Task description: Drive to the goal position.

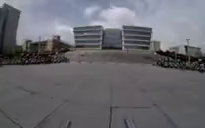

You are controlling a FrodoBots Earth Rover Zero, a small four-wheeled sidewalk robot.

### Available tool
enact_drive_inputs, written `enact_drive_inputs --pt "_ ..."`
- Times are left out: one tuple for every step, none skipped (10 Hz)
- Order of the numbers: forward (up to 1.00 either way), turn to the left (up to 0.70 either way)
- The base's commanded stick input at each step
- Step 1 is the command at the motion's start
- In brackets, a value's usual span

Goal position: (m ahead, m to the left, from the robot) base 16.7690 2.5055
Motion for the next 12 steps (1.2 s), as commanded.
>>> enact_drive_inputs --pt "1.00 -0.16" --pt "1.00 -0.33" --pt "1.00 -0.35" --pt "1.00 -0.37" --pt "1.00 -0.39" --pt "1.00 -0.40" --pt "1.00 -0.40" --pt "1.00 -0.40" --pt "1.00 -0.22" --pt "1.00 -0.01" --pt "1.00 0.00" --pt "0.78 0.00"
